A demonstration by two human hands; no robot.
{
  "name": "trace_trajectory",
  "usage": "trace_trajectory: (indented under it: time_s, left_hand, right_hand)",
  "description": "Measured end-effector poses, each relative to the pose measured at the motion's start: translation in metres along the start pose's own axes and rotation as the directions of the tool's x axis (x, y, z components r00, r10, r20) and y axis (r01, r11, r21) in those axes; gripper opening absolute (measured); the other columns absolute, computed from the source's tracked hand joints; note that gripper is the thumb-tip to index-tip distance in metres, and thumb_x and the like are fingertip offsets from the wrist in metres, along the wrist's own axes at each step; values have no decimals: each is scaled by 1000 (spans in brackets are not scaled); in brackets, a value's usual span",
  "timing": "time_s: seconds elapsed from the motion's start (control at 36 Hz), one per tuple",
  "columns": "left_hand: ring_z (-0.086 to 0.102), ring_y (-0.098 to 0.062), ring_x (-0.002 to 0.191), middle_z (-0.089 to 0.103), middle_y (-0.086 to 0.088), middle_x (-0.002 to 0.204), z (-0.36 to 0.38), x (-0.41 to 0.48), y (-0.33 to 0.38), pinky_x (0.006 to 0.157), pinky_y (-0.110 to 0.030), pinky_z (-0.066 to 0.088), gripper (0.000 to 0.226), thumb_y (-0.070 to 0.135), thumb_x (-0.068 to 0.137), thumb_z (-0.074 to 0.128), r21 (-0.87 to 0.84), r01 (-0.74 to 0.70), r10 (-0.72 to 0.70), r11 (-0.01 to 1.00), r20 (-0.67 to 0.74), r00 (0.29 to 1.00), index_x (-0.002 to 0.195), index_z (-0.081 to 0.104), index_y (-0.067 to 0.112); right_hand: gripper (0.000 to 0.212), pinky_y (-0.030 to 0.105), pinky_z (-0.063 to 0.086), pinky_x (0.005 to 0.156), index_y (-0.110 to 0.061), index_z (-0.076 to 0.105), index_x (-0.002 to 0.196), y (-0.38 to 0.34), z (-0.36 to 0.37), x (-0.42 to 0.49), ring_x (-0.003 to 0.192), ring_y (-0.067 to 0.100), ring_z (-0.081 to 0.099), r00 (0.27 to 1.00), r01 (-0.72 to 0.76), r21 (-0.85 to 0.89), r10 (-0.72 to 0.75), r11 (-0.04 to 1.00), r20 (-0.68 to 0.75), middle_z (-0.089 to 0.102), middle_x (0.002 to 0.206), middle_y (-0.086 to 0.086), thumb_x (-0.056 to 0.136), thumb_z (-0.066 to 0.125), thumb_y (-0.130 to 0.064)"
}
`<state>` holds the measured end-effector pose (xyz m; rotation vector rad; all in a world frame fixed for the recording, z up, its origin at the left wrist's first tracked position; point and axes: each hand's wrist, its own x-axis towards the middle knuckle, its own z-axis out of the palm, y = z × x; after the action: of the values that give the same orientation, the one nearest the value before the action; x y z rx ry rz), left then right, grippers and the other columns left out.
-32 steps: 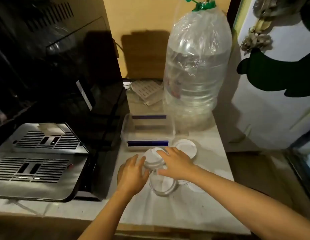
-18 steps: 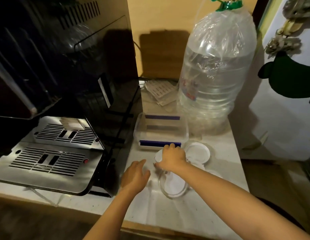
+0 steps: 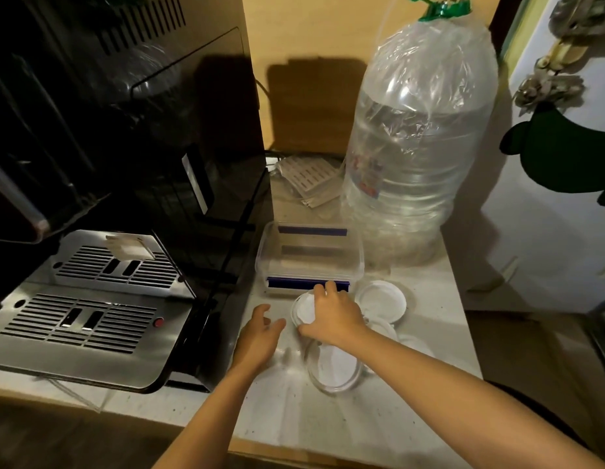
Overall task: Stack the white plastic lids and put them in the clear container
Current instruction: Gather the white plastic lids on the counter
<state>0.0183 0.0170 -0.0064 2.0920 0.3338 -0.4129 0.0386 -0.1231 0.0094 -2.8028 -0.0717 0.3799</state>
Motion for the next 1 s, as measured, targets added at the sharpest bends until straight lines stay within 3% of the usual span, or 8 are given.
trace_trajectory:
  time_s: [0.08,0.17,0.25,0.33,0.44,0.53,0.69,1.0]
  left_hand:
    - [52,-30,107,48,-15,131,0,-3,4,89,-40,45,45,40,89,44,-210,97,-93,973,27,995,130,35,22]
    - [60,-32,97,65,-14,105,-2,-6,17,90,-44,48,50,51,82,46,-497,264,-196,827,186,963,110,56,12]
    - [66,-22,68,73,-6,68,-8,-10,33,67,-36,52,44,49,84,42,-653,229,-34,722,296,955,84,68,14]
    - [70,-17,70,75,-6,77,-12,-14,44,60,-33,55,50,52,84,34,-775,155,170,613,321,932,85,71,18]
    - [70,-19,82,73,-8,89,-15,-19,48,67,-33,58,60,64,55,63,-873,162,371,460,355,858,89,74,17]
    - [69,-19,77,73,-8,84,-14,-22,48,64,-33,58,68,60,38,78,-885,156,447,438,365,816,89,72,16]
    - [68,-16,69,70,-6,75,-16,-29,51,57,-29,56,67,48,36,82,-898,98,471,430,315,824,90,65,11]
    - [64,-36,93,62,-16,106,-21,-18,31,64,-43,56,81,46,32,79,-866,102,330,490,293,897,106,60,18]
  right_hand:
    - [73,36,44,77,-13,37,126,-2,-8,-11,110,31,48,999,42,94,-41,995,-15,42,128,9,69,67,-46]
    - [73,34,44,81,-17,35,128,-3,-24,-23,114,27,45,994,109,211,-100,971,-50,38,132,4,70,67,-47]
    - [75,34,44,88,-21,32,129,-8,-40,-34,119,22,41,974,223,313,-200,923,-103,34,135,-1,70,70,-44]
    - [79,31,41,96,-22,28,134,-13,-51,-43,123,18,39,951,305,395,-254,867,-177,34,138,-2,71,72,-41]
    - [81,25,37,99,-20,27,136,-16,-54,-50,125,13,37,929,365,462,-284,809,-237,35,139,-2,72,73,-37]
    - [82,29,44,99,-22,26,137,-16,-49,-52,124,15,39,919,391,479,-301,786,-256,34,140,-2,71,71,-42]
    - [82,28,46,95,-23,23,138,-17,-44,-54,125,15,39,911,402,420,-311,813,-270,30,144,-4,74,67,-48]
    - [100,34,18,116,-23,0,145,20,-54,-50,143,15,6,939,342,277,-339,898,-60,1,157,-2,75,66,-50]
